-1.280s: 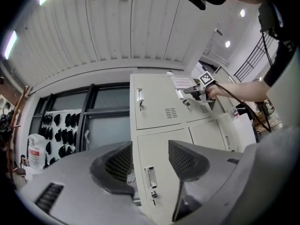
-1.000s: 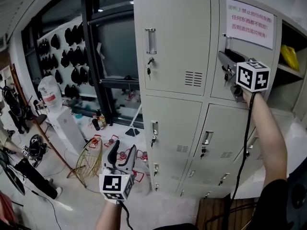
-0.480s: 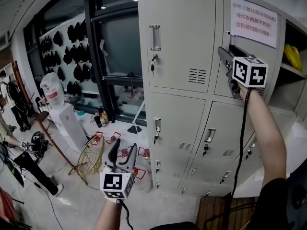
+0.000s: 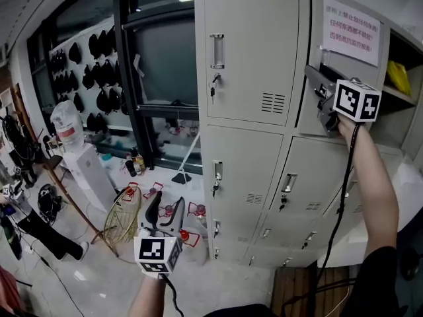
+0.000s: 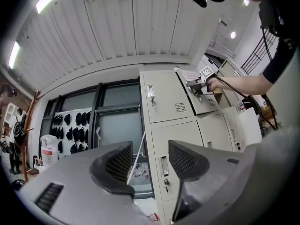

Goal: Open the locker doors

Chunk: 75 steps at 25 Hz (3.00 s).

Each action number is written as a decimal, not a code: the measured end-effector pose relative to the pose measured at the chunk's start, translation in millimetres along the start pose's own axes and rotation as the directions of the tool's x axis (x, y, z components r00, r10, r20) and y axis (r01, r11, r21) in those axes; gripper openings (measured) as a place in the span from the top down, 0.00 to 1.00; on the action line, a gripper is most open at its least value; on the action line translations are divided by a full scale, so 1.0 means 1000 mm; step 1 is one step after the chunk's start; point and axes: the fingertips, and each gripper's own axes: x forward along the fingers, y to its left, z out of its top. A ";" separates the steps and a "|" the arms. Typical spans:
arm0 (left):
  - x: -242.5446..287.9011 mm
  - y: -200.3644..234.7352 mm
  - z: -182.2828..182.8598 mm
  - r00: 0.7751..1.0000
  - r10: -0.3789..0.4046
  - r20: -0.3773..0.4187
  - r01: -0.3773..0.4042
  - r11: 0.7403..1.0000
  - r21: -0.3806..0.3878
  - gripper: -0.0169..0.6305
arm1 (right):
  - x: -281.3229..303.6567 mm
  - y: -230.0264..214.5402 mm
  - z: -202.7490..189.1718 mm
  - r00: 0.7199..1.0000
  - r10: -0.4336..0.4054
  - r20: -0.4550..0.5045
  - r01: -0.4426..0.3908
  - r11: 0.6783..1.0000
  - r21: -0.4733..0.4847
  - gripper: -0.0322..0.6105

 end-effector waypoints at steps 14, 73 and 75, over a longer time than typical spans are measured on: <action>0.044 -0.096 -0.006 0.945 -0.323 0.054 0.326 0.943 -0.066 0.61 | -0.134 0.027 0.045 0.999 -0.033 -0.003 0.033 0.994 -0.101 0.64; -0.050 -0.046 0.047 0.998 -0.035 0.058 0.036 0.999 -0.031 0.61 | -0.175 0.119 -0.023 0.972 0.145 0.182 -0.141 0.989 -0.035 0.80; -0.047 -0.019 0.038 0.998 -0.033 0.054 0.035 0.999 -0.039 0.61 | -0.141 0.131 -0.023 0.976 0.130 0.174 -0.120 0.991 -0.065 0.80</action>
